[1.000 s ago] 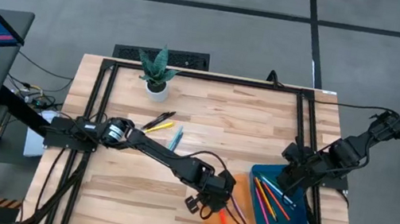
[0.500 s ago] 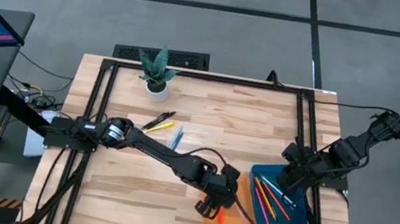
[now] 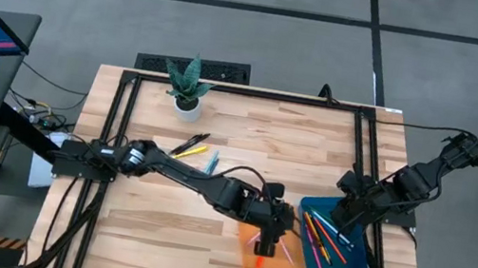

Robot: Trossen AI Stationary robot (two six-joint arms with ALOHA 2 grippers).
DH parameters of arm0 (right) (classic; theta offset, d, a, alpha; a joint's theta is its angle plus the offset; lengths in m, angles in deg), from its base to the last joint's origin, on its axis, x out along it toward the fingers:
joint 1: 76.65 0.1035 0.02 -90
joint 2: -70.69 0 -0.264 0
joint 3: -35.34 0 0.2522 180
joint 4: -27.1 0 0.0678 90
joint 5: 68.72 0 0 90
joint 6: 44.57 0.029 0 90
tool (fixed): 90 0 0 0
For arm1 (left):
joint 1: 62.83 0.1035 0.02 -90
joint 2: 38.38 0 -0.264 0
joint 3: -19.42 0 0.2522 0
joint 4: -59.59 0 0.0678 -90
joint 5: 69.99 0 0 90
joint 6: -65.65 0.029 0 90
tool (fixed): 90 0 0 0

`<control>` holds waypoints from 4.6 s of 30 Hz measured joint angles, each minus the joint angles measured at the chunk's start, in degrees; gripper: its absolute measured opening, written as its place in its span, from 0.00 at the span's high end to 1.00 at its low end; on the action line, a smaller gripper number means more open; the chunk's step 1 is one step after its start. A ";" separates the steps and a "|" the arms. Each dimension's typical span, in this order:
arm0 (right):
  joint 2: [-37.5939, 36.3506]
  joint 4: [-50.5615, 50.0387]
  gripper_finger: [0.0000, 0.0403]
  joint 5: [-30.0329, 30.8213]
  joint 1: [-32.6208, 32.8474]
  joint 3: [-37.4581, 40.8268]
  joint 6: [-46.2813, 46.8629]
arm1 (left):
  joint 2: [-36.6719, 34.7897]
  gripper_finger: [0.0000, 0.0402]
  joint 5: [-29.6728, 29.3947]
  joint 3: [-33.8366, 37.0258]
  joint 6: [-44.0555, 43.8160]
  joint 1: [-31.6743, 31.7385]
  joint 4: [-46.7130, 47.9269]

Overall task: Sort pens & pencils
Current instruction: Put the light blue pen into the orange bin

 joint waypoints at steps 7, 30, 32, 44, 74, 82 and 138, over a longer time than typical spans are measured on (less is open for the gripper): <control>0.01 0.00 0.45 0.02 0.00 0.00 -0.13 | -2.06 0.53 -0.62 0.31 -11.98 -0.24 -0.40; 0.01 0.19 0.45 -0.52 0.00 0.00 -1.64 | -10.09 0.53 -20.71 0.35 -31.95 -8.69 12.71; -0.01 0.17 0.45 -0.52 0.00 0.00 -1.64 | -10.26 0.53 -21.28 0.42 -35.58 -9.42 15.29; -0.01 0.17 0.45 -0.30 0.00 0.00 -2.97 | -14.19 0.53 -27.26 0.40 -50.70 -11.30 31.29; -0.01 0.17 0.45 0.16 0.00 0.00 -2.52 | -41.12 0.53 -16.52 60.41 -64.90 5.58 7.34; -0.01 0.18 0.45 0.15 0.00 0.00 -2.49 | -41.19 0.53 -13.57 72.79 -66.75 8.75 0.33; -0.01 0.02 0.45 -1.36 0.00 -0.03 0.55 | -28.60 0.82 -4.83 75.96 -61.16 10.74 -8.75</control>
